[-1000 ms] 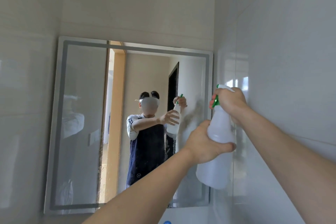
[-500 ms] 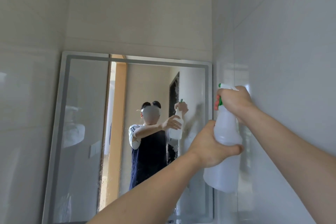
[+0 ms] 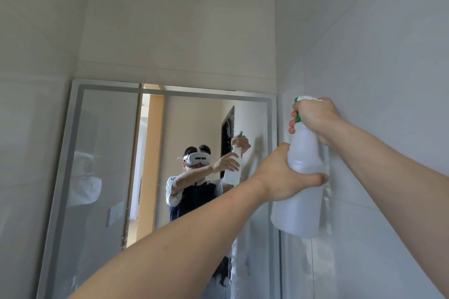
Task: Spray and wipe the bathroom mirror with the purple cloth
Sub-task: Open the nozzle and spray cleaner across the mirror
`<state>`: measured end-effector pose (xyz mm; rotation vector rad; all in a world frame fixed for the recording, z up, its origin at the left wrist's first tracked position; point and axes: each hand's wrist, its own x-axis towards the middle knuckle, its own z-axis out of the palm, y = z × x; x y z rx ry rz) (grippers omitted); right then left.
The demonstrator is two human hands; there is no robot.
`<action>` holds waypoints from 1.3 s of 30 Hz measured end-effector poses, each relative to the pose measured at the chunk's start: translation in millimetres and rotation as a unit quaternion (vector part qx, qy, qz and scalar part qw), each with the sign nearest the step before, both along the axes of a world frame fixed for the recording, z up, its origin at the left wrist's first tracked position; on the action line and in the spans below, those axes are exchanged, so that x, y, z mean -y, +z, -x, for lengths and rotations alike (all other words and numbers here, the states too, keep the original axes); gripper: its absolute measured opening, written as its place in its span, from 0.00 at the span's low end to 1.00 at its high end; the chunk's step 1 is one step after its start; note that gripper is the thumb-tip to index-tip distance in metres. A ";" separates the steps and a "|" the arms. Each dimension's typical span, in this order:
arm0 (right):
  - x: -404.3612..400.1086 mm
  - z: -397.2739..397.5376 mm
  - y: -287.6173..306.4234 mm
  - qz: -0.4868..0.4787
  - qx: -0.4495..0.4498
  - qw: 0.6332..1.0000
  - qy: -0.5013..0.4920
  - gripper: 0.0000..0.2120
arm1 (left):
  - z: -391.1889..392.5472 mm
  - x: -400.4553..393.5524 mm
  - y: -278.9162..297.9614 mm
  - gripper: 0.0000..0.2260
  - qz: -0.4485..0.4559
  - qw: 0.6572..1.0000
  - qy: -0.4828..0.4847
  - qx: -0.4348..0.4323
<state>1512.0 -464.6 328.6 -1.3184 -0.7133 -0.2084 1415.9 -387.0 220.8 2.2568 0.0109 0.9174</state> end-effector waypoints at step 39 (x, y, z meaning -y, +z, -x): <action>-66.4 56.5 -40.9 0.082 0.030 0.986 0.141 0.09 | 52.2 -62.7 -26.0 0.32 0.002 1.000 0.010 -0.004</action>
